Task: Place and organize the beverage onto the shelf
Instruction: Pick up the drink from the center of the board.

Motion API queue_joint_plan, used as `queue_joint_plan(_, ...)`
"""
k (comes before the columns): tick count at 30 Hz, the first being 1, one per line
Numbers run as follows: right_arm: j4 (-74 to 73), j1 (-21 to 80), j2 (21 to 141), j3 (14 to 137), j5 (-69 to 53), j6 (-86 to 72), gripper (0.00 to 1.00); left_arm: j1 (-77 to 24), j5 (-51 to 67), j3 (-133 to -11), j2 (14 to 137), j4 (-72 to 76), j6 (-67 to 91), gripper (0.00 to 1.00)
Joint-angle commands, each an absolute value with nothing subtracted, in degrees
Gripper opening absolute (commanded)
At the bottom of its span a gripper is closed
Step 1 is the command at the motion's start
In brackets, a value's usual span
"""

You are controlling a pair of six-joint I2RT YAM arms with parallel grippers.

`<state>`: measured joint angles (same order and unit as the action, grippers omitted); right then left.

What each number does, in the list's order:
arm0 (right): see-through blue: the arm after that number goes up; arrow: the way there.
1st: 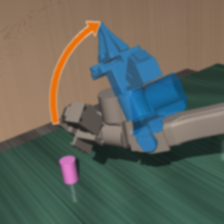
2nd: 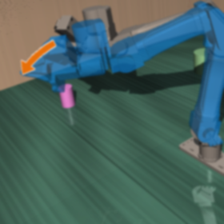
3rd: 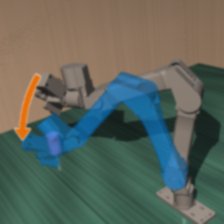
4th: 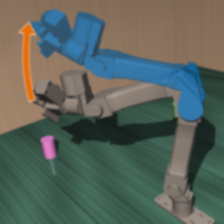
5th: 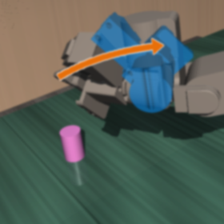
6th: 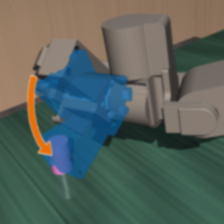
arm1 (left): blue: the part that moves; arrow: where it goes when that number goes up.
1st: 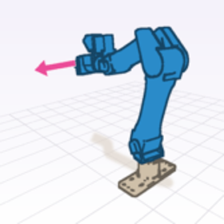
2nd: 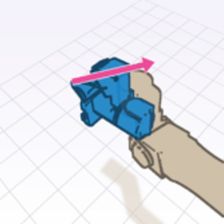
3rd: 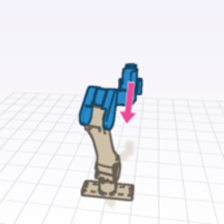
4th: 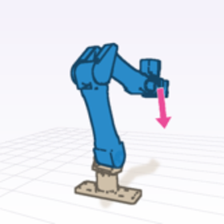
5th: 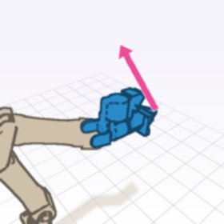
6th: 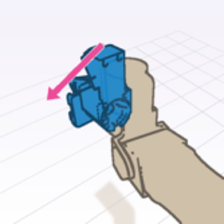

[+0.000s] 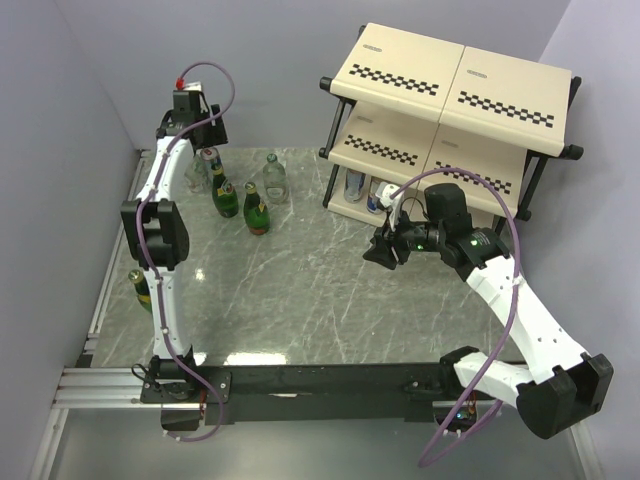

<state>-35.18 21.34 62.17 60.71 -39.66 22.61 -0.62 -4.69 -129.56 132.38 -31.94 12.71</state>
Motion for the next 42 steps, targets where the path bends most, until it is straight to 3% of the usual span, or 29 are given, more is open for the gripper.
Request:
queue_joint_plan(1, -34.01, 21.36, 61.96, 61.08, -40.17, 23.29, 0.53, -0.97, -5.98, -129.03, 132.98, -30.5, 11.34, 0.81)
queue_joint_plan(22, -34.28, 21.09, 61.88, 61.35, -40.78, 23.29, 0.54, -1.67, -6.24, -128.32, 134.12, -31.38, 10.55, 0.68)
queue_joint_plan(42, -34.37, 20.21, 61.44, 61.43, -41.92, 23.03, 0.54, -1.76, -6.15, -128.58, 134.65, -33.75, 10.02, 0.7)
